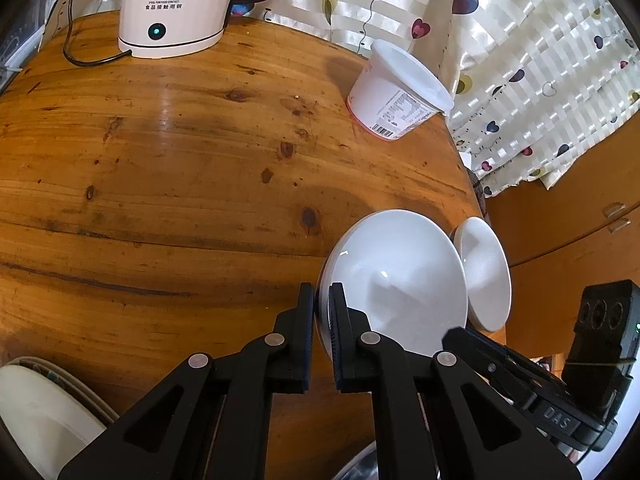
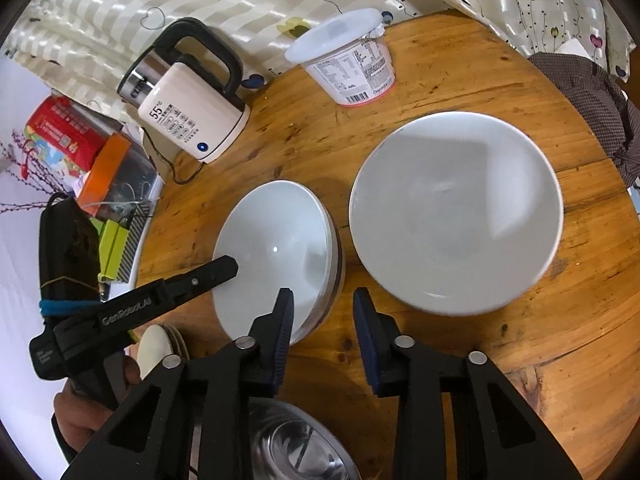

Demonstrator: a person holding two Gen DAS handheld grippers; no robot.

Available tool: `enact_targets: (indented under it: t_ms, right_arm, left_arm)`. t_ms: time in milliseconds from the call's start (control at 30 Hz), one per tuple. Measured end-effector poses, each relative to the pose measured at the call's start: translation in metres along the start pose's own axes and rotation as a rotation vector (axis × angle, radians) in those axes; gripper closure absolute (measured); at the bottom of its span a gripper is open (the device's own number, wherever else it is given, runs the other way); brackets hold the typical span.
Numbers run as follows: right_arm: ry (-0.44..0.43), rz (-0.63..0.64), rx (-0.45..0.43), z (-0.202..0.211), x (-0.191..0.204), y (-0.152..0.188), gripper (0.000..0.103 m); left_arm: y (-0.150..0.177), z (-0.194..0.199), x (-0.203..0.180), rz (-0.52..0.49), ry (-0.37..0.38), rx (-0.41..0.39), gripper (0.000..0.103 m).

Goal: Organize plates and bowls
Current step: 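Grasp the large white bowl rim with the left gripper while the right gripper grasps it, then lift the white bowl with both grippers and carry it over the steel bowl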

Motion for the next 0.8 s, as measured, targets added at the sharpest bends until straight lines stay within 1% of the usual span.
enact_targets:
  t_ms: [67, 100, 400, 800]
  right_arm:
    - [0.002, 0.001, 0.001, -0.003, 0.001, 0.0, 0.084]
    - [0.011, 0.004, -0.001, -0.003, 0.001, -0.001, 0.085]
    - [0.027, 0.015, 0.005, -0.003, 0.002, -0.003, 0.086]
    - [0.013, 0.034, 0.01, 0.008, 0.012, 0.001, 0.086]
  left_arm:
    - [0.0, 0.0, -0.001, -0.008, 0.003, 0.005, 0.095]
    - [0.001, 0.001, -0.001, -0.013, 0.003, 0.005, 0.095]
    - [0.006, 0.003, -0.001, -0.011, 0.011, 0.012, 0.094]
    - [0.014, 0.023, -0.005, -0.02, 0.013, -0.01, 0.094]
Point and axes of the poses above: each gripper's, at about its wrist camera, not at the fingertips, and z roughly against the way its jaws point, x to its left, y to its underside, the point moved 6 cm from there along -z, roughly the way its jaws point, and after that the axes turned 3 degrees about -x, right-handed, at the moved point
